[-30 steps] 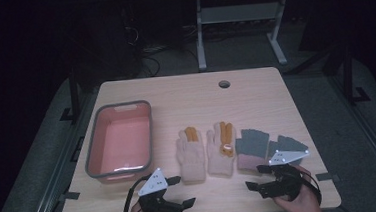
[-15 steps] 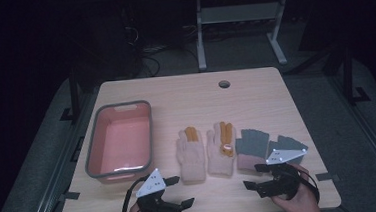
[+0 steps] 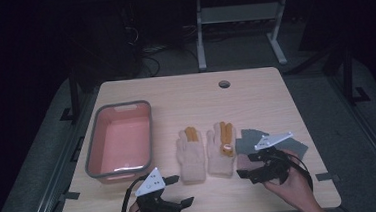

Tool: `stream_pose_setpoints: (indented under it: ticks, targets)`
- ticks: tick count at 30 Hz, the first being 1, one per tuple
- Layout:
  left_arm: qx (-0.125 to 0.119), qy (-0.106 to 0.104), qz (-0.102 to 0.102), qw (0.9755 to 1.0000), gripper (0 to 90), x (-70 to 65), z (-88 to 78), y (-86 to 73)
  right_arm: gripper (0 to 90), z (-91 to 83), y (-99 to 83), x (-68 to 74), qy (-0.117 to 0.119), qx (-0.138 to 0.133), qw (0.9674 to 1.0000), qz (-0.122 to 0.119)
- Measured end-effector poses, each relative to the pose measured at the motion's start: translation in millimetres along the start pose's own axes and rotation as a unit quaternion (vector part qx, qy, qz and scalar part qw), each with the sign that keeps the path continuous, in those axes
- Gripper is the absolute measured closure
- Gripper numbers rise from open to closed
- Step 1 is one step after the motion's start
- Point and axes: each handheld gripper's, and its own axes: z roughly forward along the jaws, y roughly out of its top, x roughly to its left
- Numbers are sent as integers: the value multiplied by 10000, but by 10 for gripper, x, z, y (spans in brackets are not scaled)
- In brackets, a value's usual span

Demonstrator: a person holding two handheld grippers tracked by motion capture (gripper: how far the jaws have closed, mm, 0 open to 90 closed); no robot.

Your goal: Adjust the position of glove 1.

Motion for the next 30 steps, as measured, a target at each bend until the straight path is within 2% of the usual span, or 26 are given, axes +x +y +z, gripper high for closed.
stream_pose_setpoints:
  ticks: [5,11,17,20,21,22,25,28,30]
  targets:
    - [18,-13,-1,10000,163,-6,7,0,252,68,175,26,-36,160,9998,-141]
    - [10,3,25,10000,163,1,-4,5,267,160,343,-8,-108,278,9991,-294]
    - [-7,-34,3,10000,163,11,-2,5,284,207,481,-53,-144,418,9985,-331]
    - [-2,-34,51,10000,163,17,1,6,292,229,530,-75,-119,381,9986,-357]
    - [-4,-32,20,10000,163,11,1,4,294,244,541,-92,-102,407,9986,-319]
    - [2,-24,77,10000,163,12,0,6,297,261,546,-109,-133,450,9984,-330]
    - [1,-31,37,10000,163,-4,3,4,303,340,566,-175,-179,551,9978,-316]
    - [-35,-52,-45,10000,163,-8,22,5,309,391,605,-185,-187,606,9974,-353]
    - [-20,-57,-23,10000,163,0,26,6,316,413,644,-168,-224,639,9968,-431]
